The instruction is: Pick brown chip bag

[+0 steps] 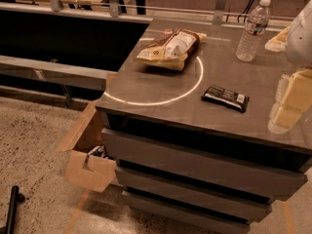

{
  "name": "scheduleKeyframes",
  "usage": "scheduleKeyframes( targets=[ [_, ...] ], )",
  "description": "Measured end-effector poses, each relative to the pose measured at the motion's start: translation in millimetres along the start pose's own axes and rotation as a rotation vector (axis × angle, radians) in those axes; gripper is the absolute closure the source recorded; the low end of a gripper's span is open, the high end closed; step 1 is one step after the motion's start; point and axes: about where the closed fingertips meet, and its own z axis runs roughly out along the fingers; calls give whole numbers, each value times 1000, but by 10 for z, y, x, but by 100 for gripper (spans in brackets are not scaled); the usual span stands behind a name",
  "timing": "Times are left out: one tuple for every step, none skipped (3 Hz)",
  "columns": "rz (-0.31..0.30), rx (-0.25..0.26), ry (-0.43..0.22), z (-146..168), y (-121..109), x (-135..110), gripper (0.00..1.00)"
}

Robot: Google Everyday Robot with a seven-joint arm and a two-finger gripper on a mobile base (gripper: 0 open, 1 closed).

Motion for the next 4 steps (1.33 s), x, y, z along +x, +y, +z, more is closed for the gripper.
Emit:
scheduleKeyframes(
  targets=[
    [4,4,-5,-10,-7,-5,0],
    [59,18,-68,-30,-76,-22,0],
    [154,40,-208,-6,-258,-22,0],
    [275,53,-406,100,-373,-128,0]
  ],
)
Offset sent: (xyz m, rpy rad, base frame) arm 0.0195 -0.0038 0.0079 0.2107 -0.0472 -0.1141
